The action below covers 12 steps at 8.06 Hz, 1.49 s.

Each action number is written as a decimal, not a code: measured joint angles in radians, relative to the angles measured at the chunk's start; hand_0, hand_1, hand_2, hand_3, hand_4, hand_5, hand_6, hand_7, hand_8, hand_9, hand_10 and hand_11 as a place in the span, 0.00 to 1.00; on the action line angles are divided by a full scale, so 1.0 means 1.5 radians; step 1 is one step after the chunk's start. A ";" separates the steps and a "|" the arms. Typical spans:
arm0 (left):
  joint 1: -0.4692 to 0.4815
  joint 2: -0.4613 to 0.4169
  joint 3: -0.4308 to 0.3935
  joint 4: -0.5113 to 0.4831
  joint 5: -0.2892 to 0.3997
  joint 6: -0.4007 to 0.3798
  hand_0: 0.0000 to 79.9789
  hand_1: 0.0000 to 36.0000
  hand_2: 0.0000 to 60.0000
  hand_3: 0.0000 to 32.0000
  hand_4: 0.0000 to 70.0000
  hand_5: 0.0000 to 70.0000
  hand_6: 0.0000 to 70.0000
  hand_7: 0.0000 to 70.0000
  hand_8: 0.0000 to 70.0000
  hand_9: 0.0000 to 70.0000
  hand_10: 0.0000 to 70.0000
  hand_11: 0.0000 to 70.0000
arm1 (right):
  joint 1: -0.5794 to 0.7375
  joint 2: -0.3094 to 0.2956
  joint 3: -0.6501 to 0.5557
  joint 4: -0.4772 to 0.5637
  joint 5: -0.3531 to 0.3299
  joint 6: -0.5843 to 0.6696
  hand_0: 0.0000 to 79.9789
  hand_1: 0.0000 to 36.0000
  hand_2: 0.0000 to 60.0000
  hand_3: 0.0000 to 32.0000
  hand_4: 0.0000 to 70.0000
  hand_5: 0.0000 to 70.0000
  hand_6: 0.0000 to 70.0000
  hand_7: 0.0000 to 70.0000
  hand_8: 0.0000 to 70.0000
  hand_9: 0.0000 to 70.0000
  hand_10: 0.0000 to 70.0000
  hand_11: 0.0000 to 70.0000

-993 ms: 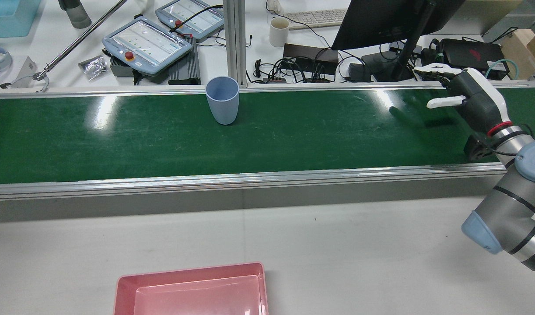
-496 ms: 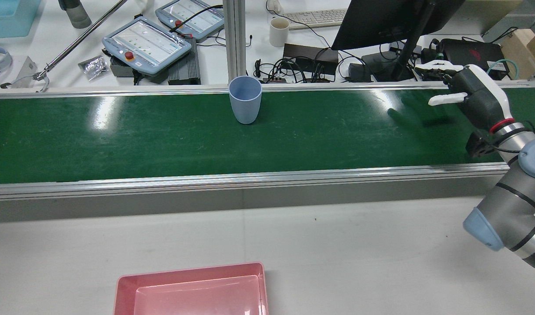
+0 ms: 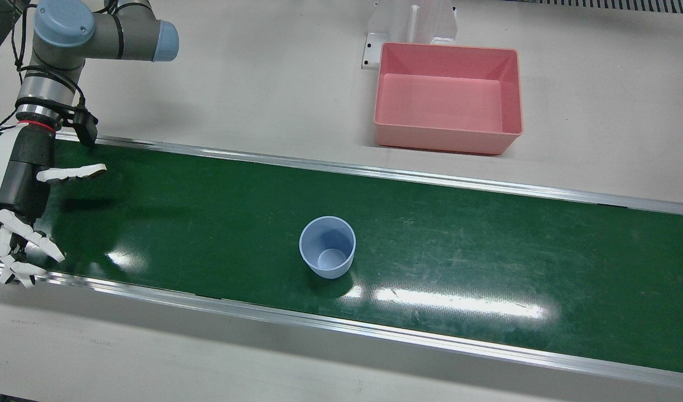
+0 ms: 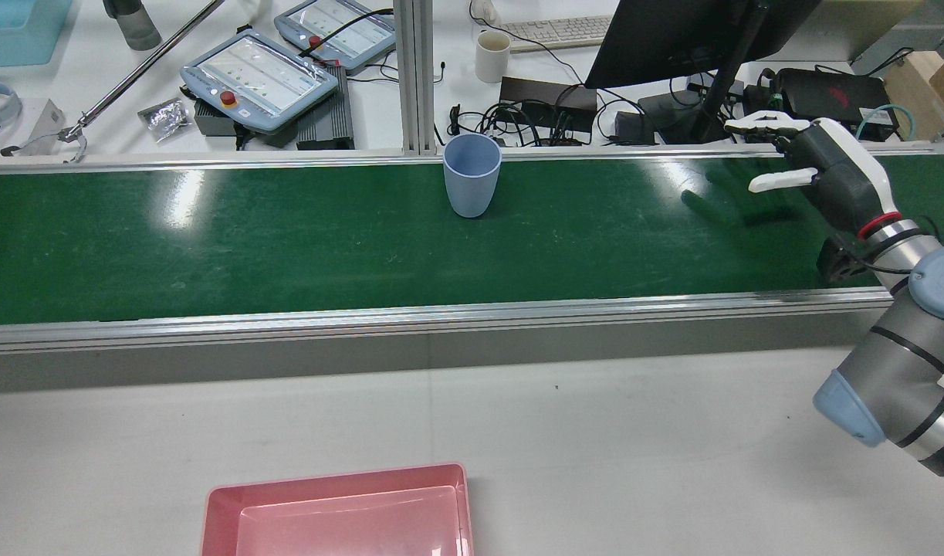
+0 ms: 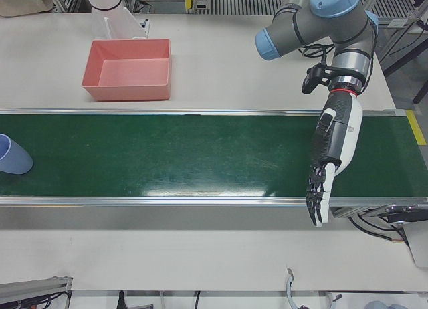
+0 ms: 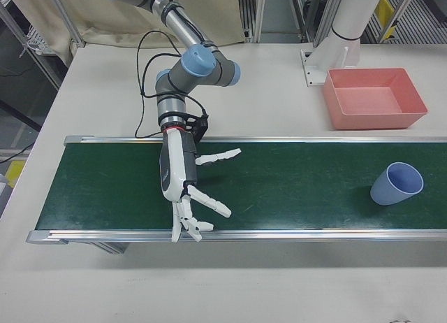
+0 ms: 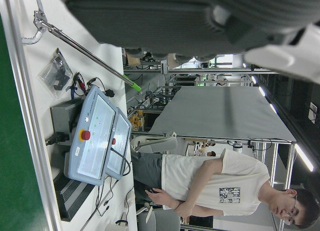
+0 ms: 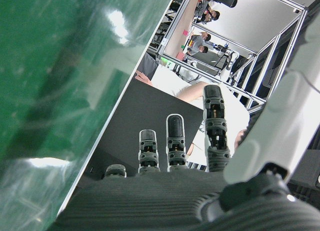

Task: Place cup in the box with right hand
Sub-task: 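Hold the right hand in place as the light blue cup approaches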

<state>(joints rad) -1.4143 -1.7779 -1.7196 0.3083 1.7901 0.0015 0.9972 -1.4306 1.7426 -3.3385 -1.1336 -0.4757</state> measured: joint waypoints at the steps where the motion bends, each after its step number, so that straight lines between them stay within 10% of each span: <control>1: 0.000 0.000 0.000 0.000 0.000 0.000 0.00 0.00 0.00 0.00 0.00 0.00 0.00 0.00 0.00 0.00 0.00 0.00 | -0.001 0.000 0.000 0.000 0.000 -0.001 0.58 0.13 0.02 0.26 0.40 0.04 0.10 0.59 0.12 0.27 0.00 0.01; 12: 0.000 0.000 -0.001 0.000 0.000 0.000 0.00 0.00 0.00 0.00 0.00 0.00 0.00 0.00 0.00 0.00 0.00 0.00 | -0.012 0.003 -0.001 0.000 -0.001 -0.014 0.58 0.12 0.02 0.24 0.44 0.04 0.10 0.60 0.12 0.27 0.00 0.01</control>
<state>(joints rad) -1.4143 -1.7779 -1.7207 0.3083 1.7902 0.0016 0.9790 -1.4268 1.7411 -3.3379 -1.1347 -0.4972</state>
